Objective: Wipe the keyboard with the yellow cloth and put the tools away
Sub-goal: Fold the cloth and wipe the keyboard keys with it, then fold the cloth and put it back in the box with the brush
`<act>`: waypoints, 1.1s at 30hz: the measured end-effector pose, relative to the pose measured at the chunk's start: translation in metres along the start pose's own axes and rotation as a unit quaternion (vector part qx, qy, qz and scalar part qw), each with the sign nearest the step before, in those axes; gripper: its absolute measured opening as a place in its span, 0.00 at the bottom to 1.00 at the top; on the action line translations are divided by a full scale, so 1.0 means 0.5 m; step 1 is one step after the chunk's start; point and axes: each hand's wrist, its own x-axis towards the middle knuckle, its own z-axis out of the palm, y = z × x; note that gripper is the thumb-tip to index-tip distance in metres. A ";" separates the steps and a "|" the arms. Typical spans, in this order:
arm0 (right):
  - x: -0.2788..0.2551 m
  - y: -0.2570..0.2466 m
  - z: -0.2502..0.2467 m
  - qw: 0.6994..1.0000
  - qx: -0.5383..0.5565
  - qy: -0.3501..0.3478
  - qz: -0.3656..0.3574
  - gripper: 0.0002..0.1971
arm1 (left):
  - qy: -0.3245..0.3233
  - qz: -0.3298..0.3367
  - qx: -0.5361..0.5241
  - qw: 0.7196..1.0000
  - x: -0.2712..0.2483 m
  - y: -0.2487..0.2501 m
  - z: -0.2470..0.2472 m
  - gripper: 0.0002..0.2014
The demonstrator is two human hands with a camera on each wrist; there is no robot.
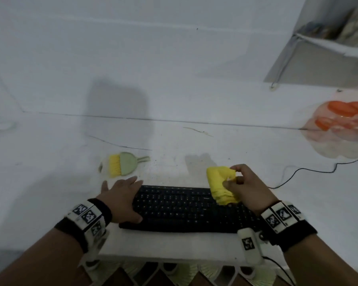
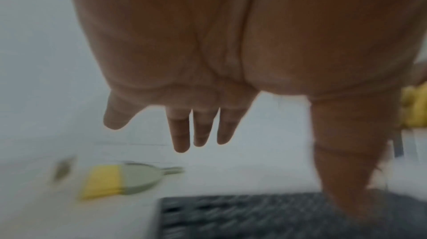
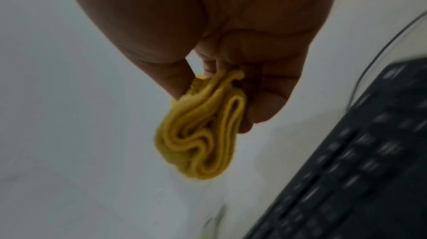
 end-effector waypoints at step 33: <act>0.115 -0.314 0.630 0.955 0.275 -0.112 0.026 0.15 | 0.231 0.033 -0.783 0.577 -0.115 -0.424 -0.066 0.26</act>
